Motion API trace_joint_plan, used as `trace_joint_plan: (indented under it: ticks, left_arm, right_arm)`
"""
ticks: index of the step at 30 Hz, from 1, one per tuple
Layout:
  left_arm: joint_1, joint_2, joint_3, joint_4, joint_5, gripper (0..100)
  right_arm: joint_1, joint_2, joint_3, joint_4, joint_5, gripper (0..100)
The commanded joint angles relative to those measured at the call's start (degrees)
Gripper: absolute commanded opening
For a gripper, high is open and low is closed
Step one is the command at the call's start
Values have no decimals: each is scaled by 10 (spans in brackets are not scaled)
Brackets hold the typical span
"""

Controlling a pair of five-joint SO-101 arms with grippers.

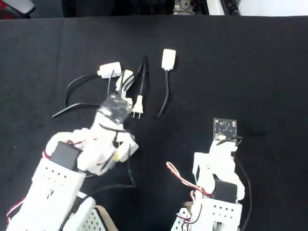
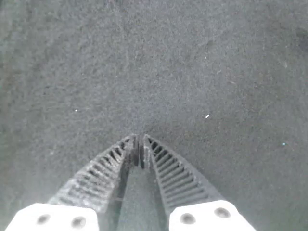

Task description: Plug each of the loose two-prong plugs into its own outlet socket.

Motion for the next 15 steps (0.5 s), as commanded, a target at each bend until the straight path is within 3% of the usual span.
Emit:
trace_joint_plan:
  ticks: [1, 8, 15]
  left_arm:
    - [39, 0, 8, -68, 11, 223]
    - [81, 0, 152, -185, 17, 224]
    - [81, 0, 247, -285, 13, 223]
  right_arm:
    - [10, -27, 0, -7, 4, 22]
    - [10, -27, 0, -6, 4, 22]
    - [15, -27, 0, -6, 4, 22]
